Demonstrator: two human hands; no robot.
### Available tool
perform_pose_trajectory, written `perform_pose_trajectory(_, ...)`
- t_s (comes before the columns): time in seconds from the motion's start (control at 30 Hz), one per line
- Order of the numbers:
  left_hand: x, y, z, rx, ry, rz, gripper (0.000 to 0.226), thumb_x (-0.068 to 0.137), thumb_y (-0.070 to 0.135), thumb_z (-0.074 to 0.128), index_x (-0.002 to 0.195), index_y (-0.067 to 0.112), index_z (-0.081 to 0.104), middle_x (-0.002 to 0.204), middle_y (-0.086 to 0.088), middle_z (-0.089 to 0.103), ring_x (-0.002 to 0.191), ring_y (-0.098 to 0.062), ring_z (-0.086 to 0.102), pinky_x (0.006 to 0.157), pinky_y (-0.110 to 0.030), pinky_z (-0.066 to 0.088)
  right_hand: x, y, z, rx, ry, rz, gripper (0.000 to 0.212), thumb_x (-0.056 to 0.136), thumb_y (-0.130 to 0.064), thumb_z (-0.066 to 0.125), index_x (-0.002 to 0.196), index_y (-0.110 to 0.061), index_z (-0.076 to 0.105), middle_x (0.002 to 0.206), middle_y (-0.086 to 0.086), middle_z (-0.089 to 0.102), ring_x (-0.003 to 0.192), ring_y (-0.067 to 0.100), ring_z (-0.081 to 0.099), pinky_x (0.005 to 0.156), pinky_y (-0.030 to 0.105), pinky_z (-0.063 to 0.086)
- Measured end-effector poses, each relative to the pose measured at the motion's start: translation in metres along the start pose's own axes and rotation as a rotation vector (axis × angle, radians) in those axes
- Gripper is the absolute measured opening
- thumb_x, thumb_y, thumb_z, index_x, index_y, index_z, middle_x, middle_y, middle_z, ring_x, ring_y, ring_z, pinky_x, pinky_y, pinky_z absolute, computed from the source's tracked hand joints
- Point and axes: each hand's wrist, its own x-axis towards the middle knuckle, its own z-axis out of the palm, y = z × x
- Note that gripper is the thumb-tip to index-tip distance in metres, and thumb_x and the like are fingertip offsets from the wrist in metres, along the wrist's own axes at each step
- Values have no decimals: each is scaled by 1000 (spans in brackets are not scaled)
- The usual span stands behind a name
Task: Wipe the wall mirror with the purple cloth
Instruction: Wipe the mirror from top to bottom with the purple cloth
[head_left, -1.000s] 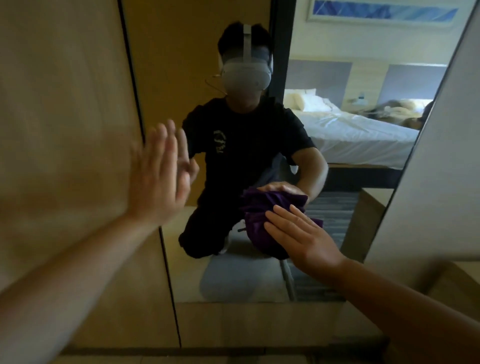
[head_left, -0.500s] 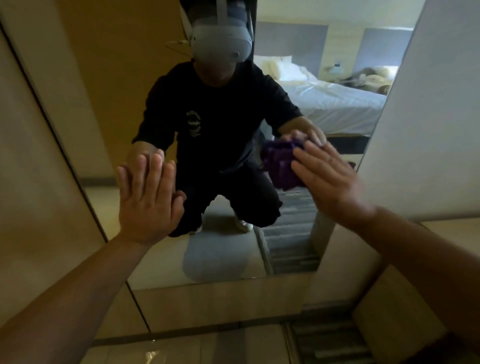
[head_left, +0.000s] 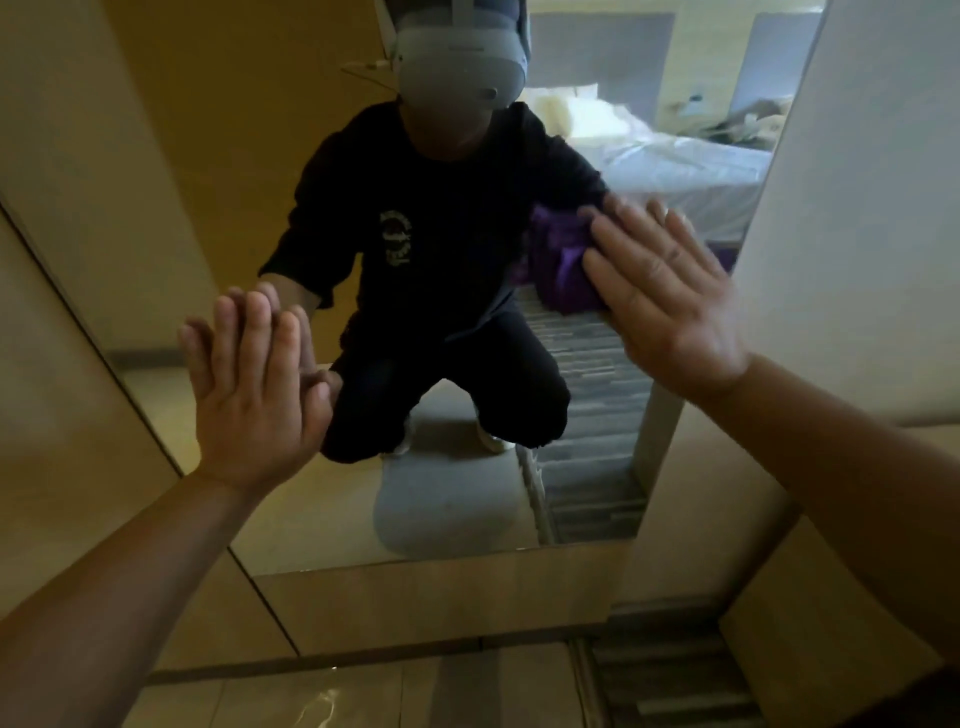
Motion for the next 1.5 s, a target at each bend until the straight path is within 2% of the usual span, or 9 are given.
perform_pose_trajectory(0.2, -1, 1, 1, -31, -5, -20, 65, 98, 31, 37, 154, 1, 22, 163, -14, 8, 152, -31, -4, 121, -53, -3, -96, -60, 17, 101, -113, 136, 52, 88, 1, 71, 135, -6, 51, 142, 22, 48, 134, 42, 44, 105, 65, 38)
perform_pose_trajectory(0.3, -1, 0, 2, -37, 8, -9, 65, 98, 32, 36, 153, -1, 23, 163, -14, 7, 152, -31, -3, 121, -53, -2, -153, -98, 21, 92, -327, -4, 60, 91, -9, 61, 145, -13, 36, 149, 13, 37, 148, 32, 21, 120, 55, 17)
perform_pose_trajectory(0.47, -2, -2, 9, 27, 41, 17, 66, 97, 34, 33, 153, 0, 23, 166, -11, 2, 152, -32, 0, 121, -53, 0, -201, -131, 22, 15, -620, -161, 98, 72, -20, 85, 149, -17, 25, 155, 6, 29, 149, 28, 13, 122, 51, 2)
perform_pose_trajectory(0.6, -2, -2, 10, 34, 36, 20, 65, 100, 37, 28, 154, 2, 21, 166, -11, 1, 152, -31, 0, 121, -54, 1, -134, -105, 8, 168, -387, -63, 76, 83, -8, 71, 147, -16, 30, 156, 4, 24, 150, 24, 11, 123, 48, 8)
perform_pose_trajectory(0.7, 0, 0, 6, 6, -2, 9, 66, 100, 38, 29, 156, 4, 15, 166, -7, -4, 152, -29, -4, 121, -53, -2, -36, -71, -2, 249, -142, -3, 37, 103, -9, 49, 140, -14, 46, 150, 7, 38, 143, 31, 32, 118, 52, 24)
perform_pose_trajectory(0.8, 2, -4, 1, 13, -18, 48, 65, 101, 36, 30, 156, 5, 16, 166, -9, -1, 152, -30, 0, 121, -54, 2, 53, -49, -1, 238, 4, -17, 31, 102, -8, 53, 132, -5, 59, 142, 19, 50, 131, 42, 47, 109, 62, 35)
perform_pose_trajectory(1.23, -1, -55, -16, -13, -116, 46, 65, 104, 36, 27, 157, 5, 5, 160, -17, 11, 151, -25, -9, 119, -60, 6, 15, -123, 67, 185, -112, -125, 33, 98, -7, 58, 131, -5, 61, 138, 17, 55, 131, 37, 50, 116, 49, 32)
perform_pose_trajectory(1.33, -3, -57, -9, -9, -67, 72, 64, 104, 36, 24, 157, 5, 6, 162, -12, 2, 151, -24, -8, 120, -55, 0, -29, -151, 71, 145, -247, -215, 39, 99, -9, 55, 138, -8, 54, 146, 15, 48, 139, 33, 40, 117, 50, 29)
perform_pose_trajectory(1.5, -2, -60, -5, -20, -34, 89, 63, 104, 37, 24, 157, 6, 10, 165, -3, -10, 151, -24, -5, 119, -56, 1, -121, -192, 63, -4, -785, -610, 81, 77, -19, 73, 148, -13, 34, 156, 11, 32, 146, 33, 21, 121, 55, 2)
